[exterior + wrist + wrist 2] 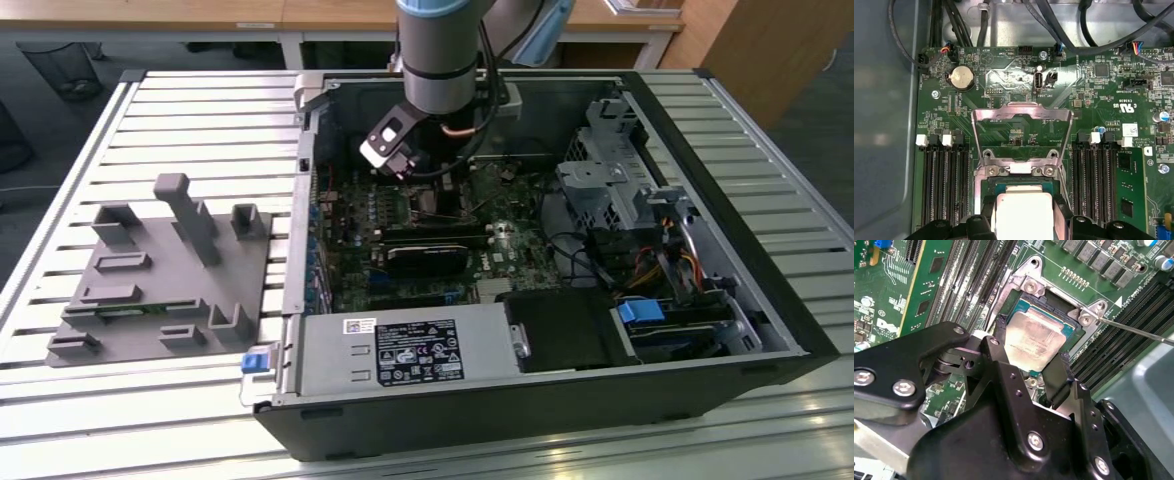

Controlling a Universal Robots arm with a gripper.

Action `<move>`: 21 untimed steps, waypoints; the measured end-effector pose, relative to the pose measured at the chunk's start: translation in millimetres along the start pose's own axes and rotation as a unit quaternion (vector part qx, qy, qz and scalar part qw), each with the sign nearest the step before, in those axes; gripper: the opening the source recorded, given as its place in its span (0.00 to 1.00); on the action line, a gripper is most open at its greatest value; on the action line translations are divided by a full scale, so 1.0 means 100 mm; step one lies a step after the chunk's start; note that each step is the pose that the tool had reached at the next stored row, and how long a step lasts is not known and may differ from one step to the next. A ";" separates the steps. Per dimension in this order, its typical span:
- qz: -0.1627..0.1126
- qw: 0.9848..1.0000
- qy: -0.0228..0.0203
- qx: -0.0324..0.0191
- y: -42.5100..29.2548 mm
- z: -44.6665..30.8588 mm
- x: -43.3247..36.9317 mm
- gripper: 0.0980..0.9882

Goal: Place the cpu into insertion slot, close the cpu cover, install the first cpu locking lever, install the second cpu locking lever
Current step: 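Place the cpu into insertion slot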

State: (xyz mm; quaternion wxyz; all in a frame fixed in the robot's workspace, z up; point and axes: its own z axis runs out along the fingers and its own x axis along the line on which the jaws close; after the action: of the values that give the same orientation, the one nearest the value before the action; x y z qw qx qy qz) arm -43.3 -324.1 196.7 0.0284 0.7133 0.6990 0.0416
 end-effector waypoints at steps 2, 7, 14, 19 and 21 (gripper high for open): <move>0.000 1.000 0.000 0.000 -0.001 0.010 0.000 0.50; 0.000 1.000 0.000 0.000 -0.003 0.037 0.002 0.50; 0.000 1.000 0.000 0.000 -0.004 0.044 0.002 0.50; 0.000 1.000 0.000 0.000 -0.004 0.046 0.004 0.58; 0.000 1.000 0.000 0.000 -0.003 0.047 0.011 0.58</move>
State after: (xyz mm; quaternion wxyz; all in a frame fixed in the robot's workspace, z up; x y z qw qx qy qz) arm -43.1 -323.0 191.9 0.0283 0.7134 0.6989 0.0417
